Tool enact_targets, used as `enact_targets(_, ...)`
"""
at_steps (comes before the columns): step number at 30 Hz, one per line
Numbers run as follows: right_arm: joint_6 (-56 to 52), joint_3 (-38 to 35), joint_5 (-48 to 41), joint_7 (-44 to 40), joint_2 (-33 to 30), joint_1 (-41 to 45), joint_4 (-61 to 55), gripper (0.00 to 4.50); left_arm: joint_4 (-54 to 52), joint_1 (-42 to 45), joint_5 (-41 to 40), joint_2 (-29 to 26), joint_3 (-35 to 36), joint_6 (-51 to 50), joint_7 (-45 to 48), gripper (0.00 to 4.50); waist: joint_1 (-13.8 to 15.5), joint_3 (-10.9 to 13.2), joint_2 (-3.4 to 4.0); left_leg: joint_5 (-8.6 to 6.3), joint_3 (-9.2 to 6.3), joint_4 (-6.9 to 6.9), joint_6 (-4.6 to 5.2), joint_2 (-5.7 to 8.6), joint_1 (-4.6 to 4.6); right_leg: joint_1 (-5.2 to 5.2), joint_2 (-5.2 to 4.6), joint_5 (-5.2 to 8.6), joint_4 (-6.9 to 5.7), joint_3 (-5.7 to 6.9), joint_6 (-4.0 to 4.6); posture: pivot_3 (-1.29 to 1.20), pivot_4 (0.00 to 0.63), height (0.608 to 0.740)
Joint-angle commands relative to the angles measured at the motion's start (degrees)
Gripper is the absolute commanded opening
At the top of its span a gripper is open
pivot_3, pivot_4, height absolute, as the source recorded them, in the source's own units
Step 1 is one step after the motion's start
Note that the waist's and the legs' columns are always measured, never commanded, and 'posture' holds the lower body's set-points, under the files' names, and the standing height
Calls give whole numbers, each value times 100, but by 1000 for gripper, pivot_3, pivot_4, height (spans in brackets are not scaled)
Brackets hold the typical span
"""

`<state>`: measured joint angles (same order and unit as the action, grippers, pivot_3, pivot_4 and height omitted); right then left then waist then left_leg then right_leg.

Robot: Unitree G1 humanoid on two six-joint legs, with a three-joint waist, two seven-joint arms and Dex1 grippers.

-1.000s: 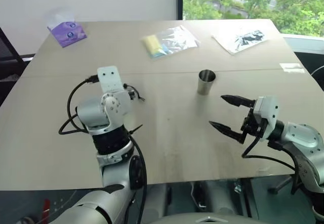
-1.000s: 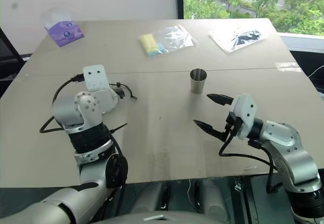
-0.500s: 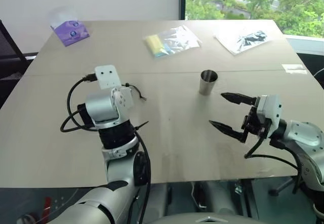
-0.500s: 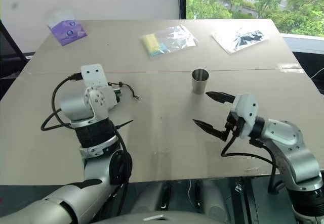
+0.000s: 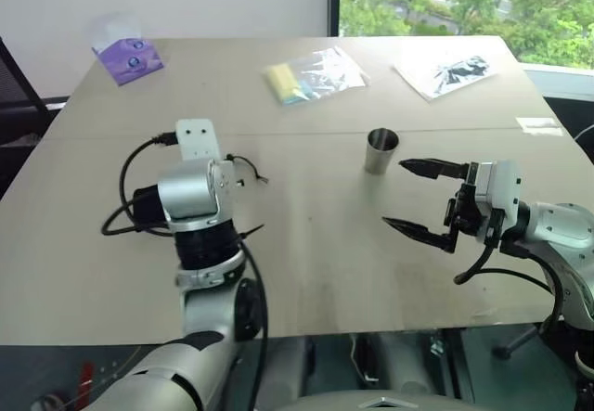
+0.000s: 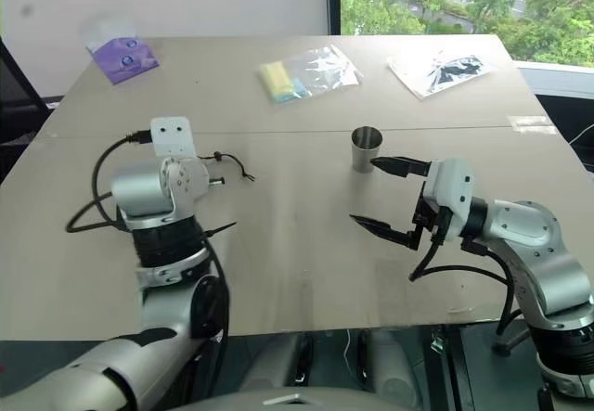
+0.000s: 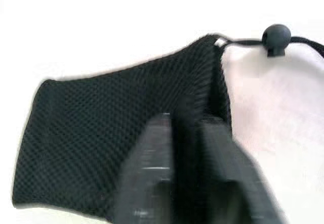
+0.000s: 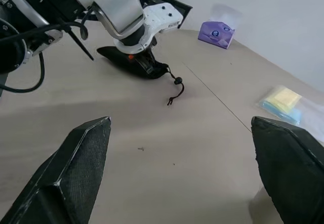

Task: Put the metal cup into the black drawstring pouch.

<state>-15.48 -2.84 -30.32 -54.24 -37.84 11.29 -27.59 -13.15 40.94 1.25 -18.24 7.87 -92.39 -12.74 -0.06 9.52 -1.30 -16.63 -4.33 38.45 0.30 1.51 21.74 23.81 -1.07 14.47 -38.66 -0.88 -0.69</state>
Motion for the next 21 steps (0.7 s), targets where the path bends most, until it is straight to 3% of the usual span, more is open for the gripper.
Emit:
enact_targets(1,19,-216,-119,81,3,-84,-79,4500,-998,-398,-921,-1323,-1147,244,1516,49,-22,2,1,0,-1,-1,-1,-1,0,1,-1,0,0,0,0,0,150,740)
enact_targets(5,81,-205,-53,254,118,-348,-105,4500,-1402,-1136,-899,-3331,-2101,3141,3601,49,-35,4,7,1,0,-3,-1,-1,0,0,-6,1,8,-1,3,0,150,740)
enact_targets(8,105,-134,7,374,206,-462,-193,4500,-952,-1490,-648,-3850,-2153,5185,4381,49,-1,8,22,2,0,-4,-1,-1,-2,-2,-8,1,13,0,6,0,150,740)
enact_targets(13,209,-44,289,562,263,-598,-320,4500,100,-1953,-689,-3990,-1712,7959,5374,49,45,11,27,1,1,-4,3,-2,2,-1,-7,1,16,1,7,0,150,740)
enact_targets(20,199,236,882,882,252,-534,-371,4500,1429,-1989,-1571,-3823,-1281,8042,6913,49,57,13,26,-2,4,-1,11,-1,5,-2,0,1,14,6,5,0,150,740)
enact_targets(21,228,280,874,858,281,-541,-346,4500,1530,-2044,-1737,-3799,-1127,8078,7074,294,44,13,27,-2,3,0,11,-3,6,-1,3,1,14,8,5,0,150,740)
